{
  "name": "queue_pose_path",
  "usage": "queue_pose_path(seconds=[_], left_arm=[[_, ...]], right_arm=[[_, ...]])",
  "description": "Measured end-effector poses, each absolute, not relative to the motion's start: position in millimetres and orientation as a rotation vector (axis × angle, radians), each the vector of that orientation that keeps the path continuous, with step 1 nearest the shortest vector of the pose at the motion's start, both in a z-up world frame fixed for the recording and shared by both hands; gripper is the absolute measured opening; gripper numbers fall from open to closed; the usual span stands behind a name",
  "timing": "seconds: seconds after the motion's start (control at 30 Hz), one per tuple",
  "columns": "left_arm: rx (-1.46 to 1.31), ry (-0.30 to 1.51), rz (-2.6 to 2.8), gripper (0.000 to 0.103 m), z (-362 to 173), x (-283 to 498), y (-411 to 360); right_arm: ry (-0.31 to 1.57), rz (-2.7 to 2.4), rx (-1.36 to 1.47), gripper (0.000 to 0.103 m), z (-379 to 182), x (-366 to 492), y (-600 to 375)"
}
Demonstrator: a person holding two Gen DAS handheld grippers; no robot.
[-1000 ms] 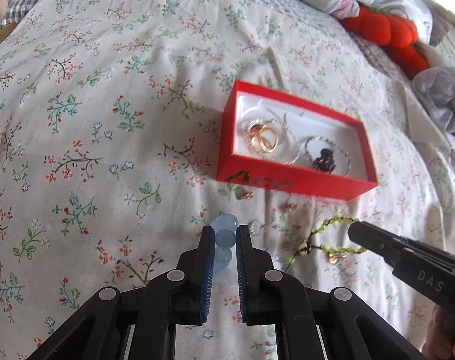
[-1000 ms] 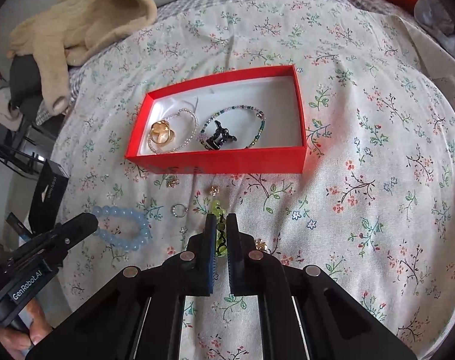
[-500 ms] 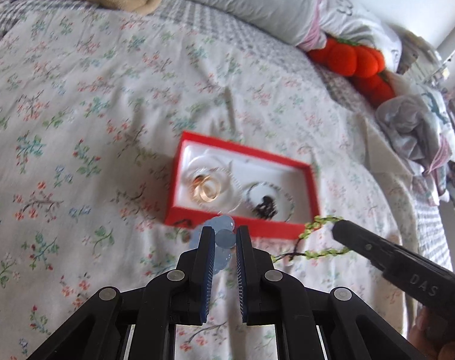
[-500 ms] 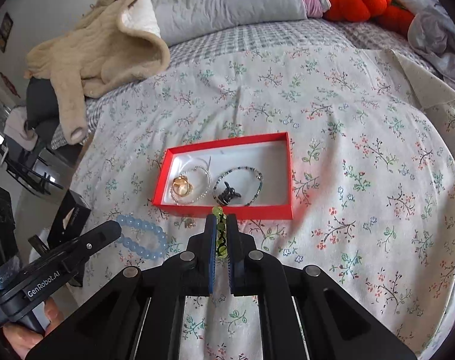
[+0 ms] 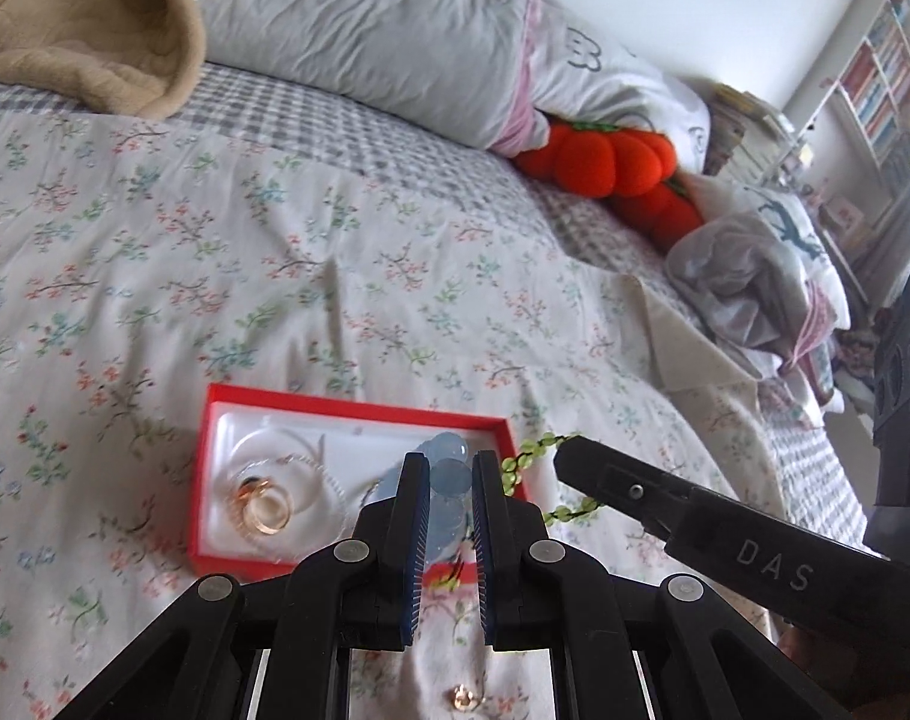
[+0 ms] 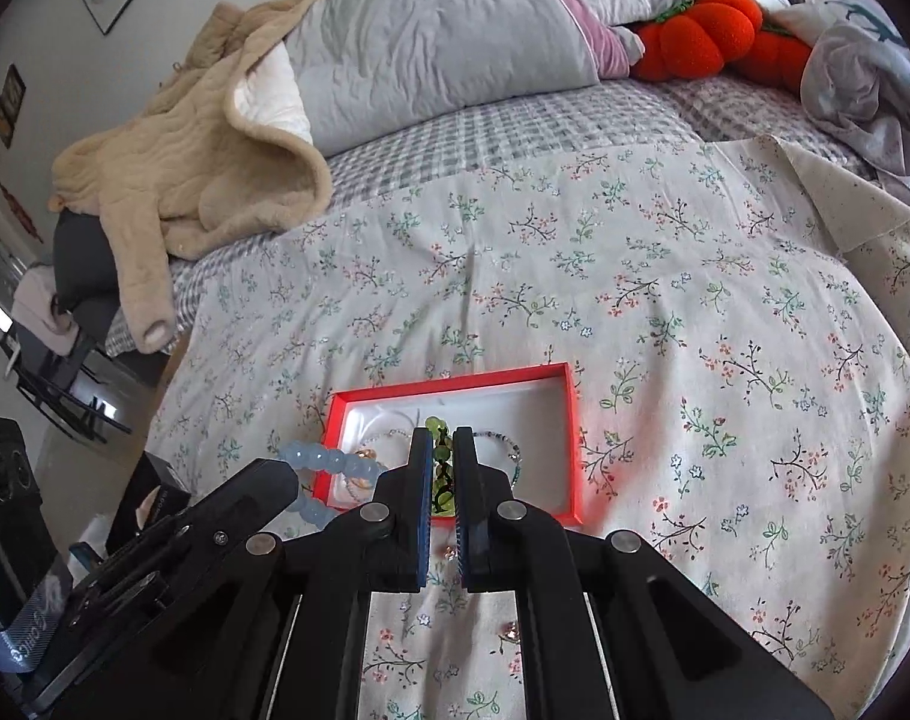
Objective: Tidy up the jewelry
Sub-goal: 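Carry the blue bracelet and green strand into the box and release both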
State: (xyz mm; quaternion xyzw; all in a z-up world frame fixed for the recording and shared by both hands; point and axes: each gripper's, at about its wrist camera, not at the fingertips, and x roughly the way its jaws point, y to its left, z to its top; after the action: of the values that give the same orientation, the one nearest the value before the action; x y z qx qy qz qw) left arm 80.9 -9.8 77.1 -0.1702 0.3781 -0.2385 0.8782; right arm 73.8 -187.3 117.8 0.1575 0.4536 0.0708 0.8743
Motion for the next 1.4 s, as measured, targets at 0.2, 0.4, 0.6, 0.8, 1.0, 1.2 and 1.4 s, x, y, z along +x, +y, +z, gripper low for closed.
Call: queue_pose_path(seconds=[0.2, 0.4, 0.6, 0.8, 1.0, 1.2, 1.4], left_arm=[[-0.342, 0.797, -0.476, 0.009, 53, 107, -12], [-0.310, 0.826, -0.415, 0.009, 29, 127, -3], [-0.281, 0.843, -0.350, 0.010, 20, 137, 5], [-0.269, 0.852, -0.287, 0.030, 27, 134, 22], [-0.245, 0.893, -0.217, 0.042, 24, 129, 40], [-0.248, 0.968, -0.172, 0.046, 10, 127, 48], [-0.240, 1.026, -0.161, 0.048, 2, 126, 47]], right_arm=[[0.935, 0.119, 0.322, 0.007, 110, 85, -195], [0.937, 0.107, 0.291, 0.006, 103, 94, -196], [0.940, 0.113, 0.278, 0.006, 97, 104, -190], [0.938, 0.139, 0.265, 0.007, 95, 113, -173], [0.932, 0.214, 0.281, 0.007, 95, 120, -155], [1.018, 0.169, 0.288, 0.007, 66, 131, -163], [1.072, 0.108, 0.280, 0.007, 49, 133, -180]])
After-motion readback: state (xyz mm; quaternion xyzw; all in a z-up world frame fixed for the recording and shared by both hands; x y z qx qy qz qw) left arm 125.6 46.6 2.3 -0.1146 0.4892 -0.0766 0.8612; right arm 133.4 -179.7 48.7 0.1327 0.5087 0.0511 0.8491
